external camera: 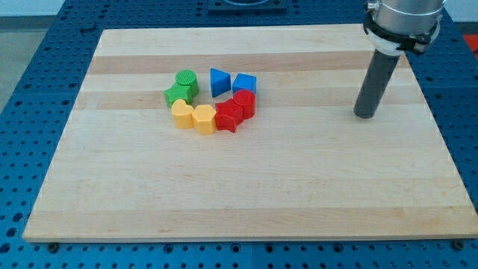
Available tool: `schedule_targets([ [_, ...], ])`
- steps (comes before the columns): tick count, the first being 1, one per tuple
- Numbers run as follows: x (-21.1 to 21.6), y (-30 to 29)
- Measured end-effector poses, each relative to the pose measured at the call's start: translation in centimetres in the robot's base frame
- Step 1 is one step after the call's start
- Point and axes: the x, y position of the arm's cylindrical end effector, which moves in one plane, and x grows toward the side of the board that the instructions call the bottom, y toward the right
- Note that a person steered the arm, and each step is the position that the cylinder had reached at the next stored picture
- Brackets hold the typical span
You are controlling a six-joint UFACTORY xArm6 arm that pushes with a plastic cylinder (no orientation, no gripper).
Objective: Slide the green circle closer to the blue triangle
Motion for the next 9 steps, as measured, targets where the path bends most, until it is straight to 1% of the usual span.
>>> schedule_targets([
  [2,-5.3,0.0],
  [3,-9.6,-0.3],
  [4,-13.1,-2.1],
  [5,-15.5,-6.2],
  [6,-15.8,-14.6],
  [7,-15.7,-24.9],
  [8,-14.8,-33.9],
  [9,-13.8,-35.0],
])
